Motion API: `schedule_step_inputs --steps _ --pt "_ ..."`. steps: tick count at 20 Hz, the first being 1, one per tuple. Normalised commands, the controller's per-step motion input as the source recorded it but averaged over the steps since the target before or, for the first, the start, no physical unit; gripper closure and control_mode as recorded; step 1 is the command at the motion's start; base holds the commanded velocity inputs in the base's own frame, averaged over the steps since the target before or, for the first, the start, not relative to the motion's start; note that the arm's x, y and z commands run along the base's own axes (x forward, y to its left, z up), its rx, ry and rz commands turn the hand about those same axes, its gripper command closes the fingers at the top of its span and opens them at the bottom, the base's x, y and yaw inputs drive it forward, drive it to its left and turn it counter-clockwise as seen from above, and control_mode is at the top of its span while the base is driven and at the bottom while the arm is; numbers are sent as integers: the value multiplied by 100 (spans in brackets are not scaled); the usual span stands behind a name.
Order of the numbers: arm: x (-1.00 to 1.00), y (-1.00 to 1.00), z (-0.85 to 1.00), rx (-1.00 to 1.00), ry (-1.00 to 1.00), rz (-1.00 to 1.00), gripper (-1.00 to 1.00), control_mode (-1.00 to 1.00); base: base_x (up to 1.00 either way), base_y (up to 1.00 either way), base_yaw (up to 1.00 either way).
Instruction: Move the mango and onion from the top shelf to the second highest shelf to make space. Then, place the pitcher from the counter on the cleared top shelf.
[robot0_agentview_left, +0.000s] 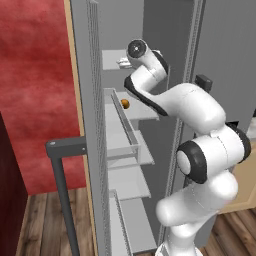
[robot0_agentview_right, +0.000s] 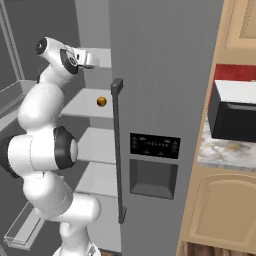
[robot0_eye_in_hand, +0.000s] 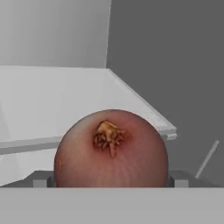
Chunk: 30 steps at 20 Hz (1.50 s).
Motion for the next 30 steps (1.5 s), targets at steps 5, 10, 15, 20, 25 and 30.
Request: schedule_step_inputs --steps 5,10,15,20,25,30 --pt "-100 0 -21 0 5 17 100 -100 0 0 0" --pt "-100 -4 -64 0 13 24 100 -100 0 0 0" --pt "-76 0 -88 0 23 20 100 -100 0 0 0" --pt "-8 1 -54 0 13 13 100 -100 0 0 0" --pt "34 0 -13 0 1 1 100 -100 0 0 0" --pt "53 0 -19 0 0 0 100 -100 0 0 0"
